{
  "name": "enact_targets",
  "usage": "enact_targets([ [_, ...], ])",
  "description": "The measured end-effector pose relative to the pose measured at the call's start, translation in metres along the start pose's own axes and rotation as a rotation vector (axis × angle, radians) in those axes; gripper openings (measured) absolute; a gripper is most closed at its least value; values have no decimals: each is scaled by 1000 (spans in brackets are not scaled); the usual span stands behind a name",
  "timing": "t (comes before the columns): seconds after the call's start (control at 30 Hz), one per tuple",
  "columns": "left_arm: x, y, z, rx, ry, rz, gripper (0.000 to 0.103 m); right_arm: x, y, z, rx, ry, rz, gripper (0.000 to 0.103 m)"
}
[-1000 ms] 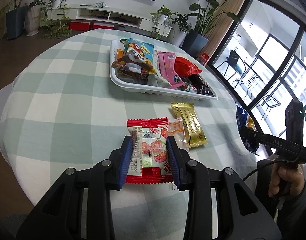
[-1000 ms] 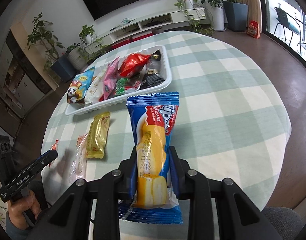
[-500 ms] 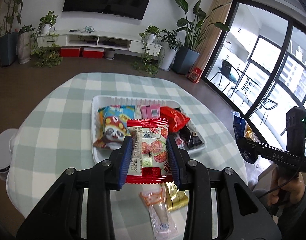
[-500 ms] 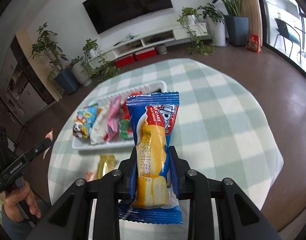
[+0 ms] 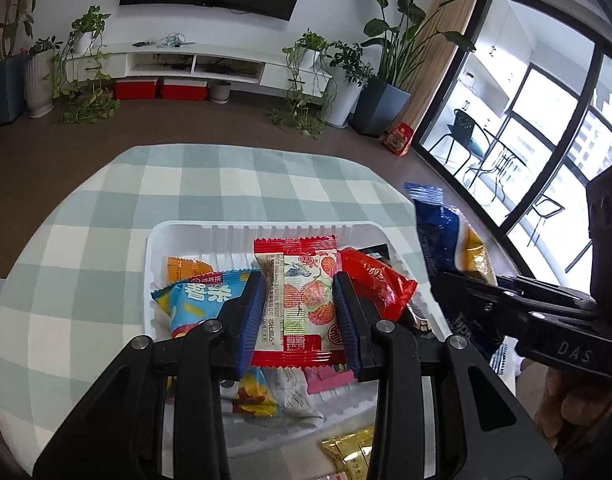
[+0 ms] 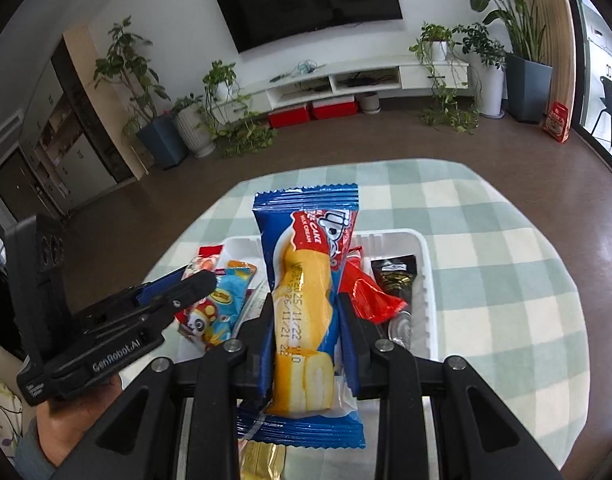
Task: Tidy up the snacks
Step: 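Carry both packets into the white tray and open both grippers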
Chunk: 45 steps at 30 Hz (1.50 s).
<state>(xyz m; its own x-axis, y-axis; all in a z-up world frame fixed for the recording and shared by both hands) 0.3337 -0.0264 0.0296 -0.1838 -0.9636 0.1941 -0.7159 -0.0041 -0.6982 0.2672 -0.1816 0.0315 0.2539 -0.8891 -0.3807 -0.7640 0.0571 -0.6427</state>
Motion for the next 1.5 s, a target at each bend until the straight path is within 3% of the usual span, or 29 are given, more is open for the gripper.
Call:
enact_targets([
  [0.27,1,10,46,-33,-47,43,33,17,6,66,-116,20,15,30],
  [0.63,-7,13,79,-51,-54,34,33,30,13,92,-172,5,42,30],
  [1.13,-9,16,95,-47,-48,39,33,41,19,102,-172,-25,64,30],
  [1.5,-1,17,91,-25,-80,85,35,38,21,97,-136,10,37,31],
])
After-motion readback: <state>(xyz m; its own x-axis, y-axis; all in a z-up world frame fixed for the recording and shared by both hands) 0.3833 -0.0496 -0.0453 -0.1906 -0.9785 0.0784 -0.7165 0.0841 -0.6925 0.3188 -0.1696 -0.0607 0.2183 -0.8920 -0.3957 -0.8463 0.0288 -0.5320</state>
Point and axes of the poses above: each gripper's, at about its wrist camera, not at the fingertips, and z roughly the way its jaws point, x to its right, y to its underside, the point moved 1 cm from there along z, roughly the way its jaws point, and after that the axes turned 10 degrees about -y, right-handed, at the moved point
